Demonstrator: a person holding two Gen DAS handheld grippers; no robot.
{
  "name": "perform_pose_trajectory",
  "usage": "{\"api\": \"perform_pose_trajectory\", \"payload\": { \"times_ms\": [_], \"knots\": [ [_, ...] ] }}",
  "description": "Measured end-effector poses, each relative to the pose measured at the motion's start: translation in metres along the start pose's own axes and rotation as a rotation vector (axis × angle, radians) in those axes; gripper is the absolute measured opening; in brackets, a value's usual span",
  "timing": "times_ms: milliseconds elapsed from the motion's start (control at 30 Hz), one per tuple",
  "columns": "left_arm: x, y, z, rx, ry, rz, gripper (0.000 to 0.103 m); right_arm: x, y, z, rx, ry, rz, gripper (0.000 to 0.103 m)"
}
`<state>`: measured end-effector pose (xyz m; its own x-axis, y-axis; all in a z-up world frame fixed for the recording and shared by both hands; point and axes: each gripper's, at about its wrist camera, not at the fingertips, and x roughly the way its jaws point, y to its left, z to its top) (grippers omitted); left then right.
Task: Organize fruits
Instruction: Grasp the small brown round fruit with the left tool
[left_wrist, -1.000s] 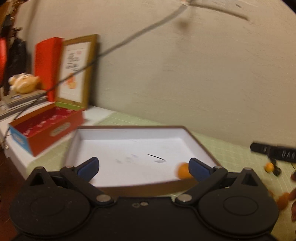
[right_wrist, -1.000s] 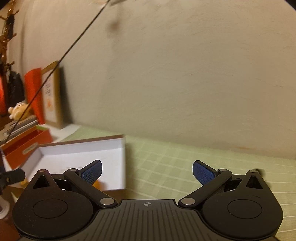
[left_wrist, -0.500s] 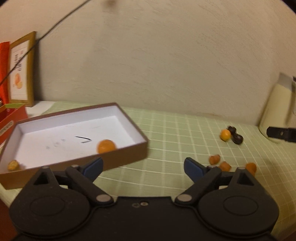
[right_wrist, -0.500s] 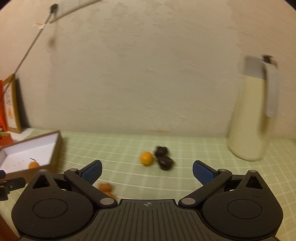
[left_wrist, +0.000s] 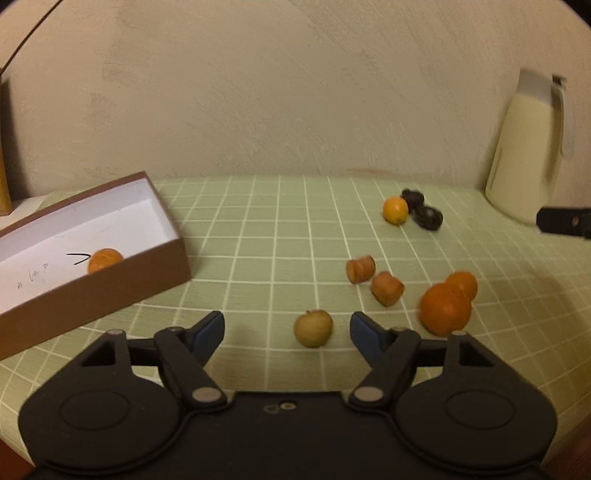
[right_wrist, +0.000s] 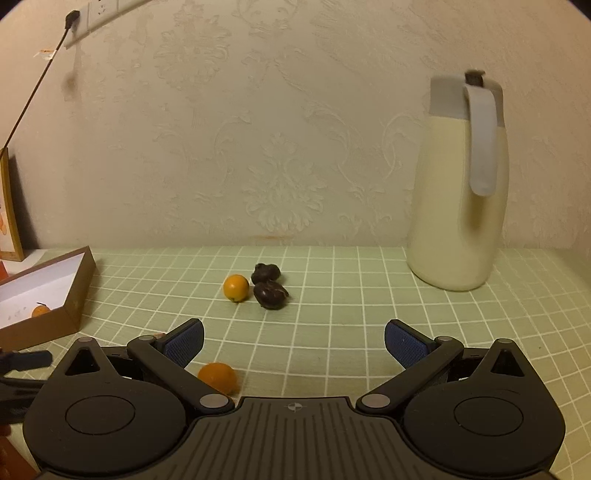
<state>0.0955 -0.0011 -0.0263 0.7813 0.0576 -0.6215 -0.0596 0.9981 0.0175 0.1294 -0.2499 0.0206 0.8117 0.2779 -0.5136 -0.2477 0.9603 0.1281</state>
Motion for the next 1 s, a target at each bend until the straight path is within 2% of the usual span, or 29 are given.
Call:
{"api": "perform_pose_trajectory", "payload": {
  "times_ms": [133, 367, 500, 733, 767, 800, 1000],
  "knots": [
    [0.011, -0.008, -0.002, 0.012, 0.033, 0.006, 0.051, 0.002, -0.003, -0.004, -0.006, 0.020, 0.007, 0.103],
    [0.017, -0.012, -0.002, 0.006, 0.046, 0.015, 0.042, 0.000, -0.009, -0.007, -0.002, 0.027, 0.009, 0.103],
    [0.019, -0.015, -0.002, 0.014, 0.057, 0.015, 0.034, 0.001, -0.013, -0.008, 0.003, 0.032, 0.005, 0.103],
    [0.022, -0.019, -0.003, 0.026, 0.059, 0.025, 0.031, 0.001, -0.014, -0.009, 0.010, 0.044, 0.014, 0.103],
    [0.022, -0.018, -0.003, 0.028, 0.056, 0.019, 0.027, 0.001, -0.014, -0.009, 0.010, 0.046, 0.017, 0.103],
    [0.021, -0.018, -0.003, 0.027, 0.054, 0.003, 0.016, 0.002, -0.013, -0.009, 0.009, 0.048, 0.017, 0.103],
    [0.018, -0.014, -0.003, 0.025, 0.045, -0.018, 0.016, 0.004, -0.006, -0.012, -0.004, 0.060, 0.031, 0.103]
  ]
}}
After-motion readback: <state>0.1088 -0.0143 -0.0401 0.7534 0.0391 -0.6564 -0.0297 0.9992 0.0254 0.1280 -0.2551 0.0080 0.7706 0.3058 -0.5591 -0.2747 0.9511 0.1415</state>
